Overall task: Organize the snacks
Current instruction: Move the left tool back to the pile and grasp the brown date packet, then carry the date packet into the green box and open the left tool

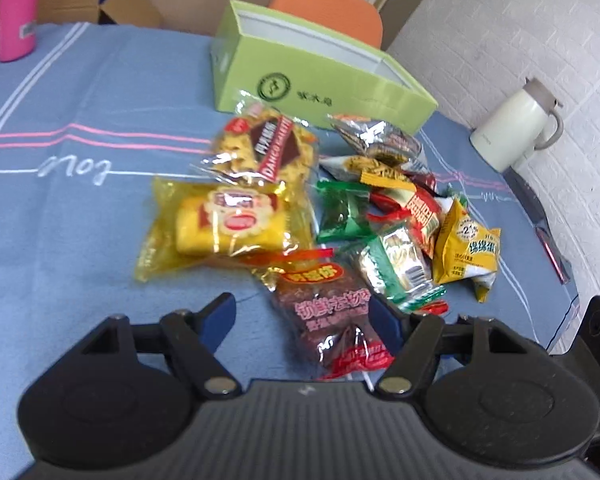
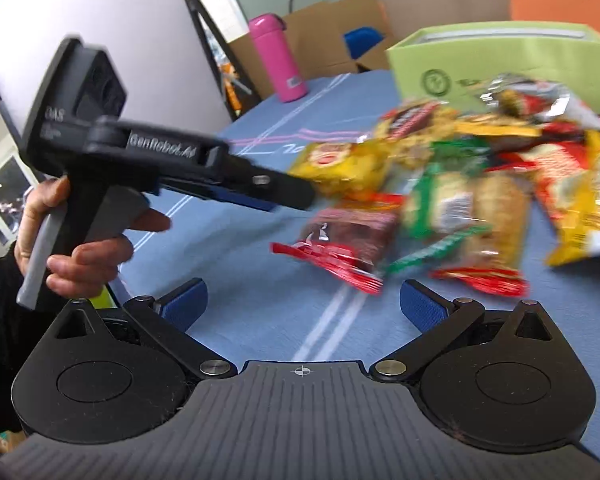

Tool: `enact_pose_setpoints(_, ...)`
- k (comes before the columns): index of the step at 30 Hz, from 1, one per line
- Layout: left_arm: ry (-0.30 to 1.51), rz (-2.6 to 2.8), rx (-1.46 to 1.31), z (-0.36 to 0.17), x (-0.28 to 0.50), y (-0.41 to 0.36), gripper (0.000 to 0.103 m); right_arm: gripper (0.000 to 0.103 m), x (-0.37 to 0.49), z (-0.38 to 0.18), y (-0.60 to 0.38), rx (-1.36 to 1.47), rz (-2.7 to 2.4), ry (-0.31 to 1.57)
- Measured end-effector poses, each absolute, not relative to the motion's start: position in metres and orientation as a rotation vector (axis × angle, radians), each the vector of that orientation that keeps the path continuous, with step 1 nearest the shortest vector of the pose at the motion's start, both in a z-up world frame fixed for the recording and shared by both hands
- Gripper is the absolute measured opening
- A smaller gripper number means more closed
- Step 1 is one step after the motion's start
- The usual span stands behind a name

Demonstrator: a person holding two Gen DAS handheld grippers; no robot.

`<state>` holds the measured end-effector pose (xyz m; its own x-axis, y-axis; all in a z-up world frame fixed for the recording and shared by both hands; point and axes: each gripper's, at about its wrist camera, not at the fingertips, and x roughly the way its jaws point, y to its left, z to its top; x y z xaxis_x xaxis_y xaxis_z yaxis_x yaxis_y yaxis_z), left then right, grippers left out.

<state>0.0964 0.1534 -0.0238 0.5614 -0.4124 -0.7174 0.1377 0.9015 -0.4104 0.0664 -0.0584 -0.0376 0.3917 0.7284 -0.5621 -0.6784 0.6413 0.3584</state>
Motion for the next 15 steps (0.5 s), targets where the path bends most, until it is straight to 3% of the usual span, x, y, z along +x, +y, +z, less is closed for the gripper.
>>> enact_pose_setpoints(3, 0.959, -0.371, -0.328, -0.032, 0.110, 0.144, 0.071, 0.089, 0.070, -0.042, -0.040, 0.026, 0.807, 0.728)
enact_pose_setpoints(8, 0.954, -0.422, -0.298, -0.034, 0.098, 0.131, 0.070, 0.073, 0.070, -0.043, -0.041, -0.041, 0.760, 0.704)
enact_pose_setpoints(15, 0.960, -0.372, -0.337, -0.035, 0.099, 0.127, 0.070, 0.082, 0.065, -0.044, -0.046, -0.065, 0.754, 0.699)
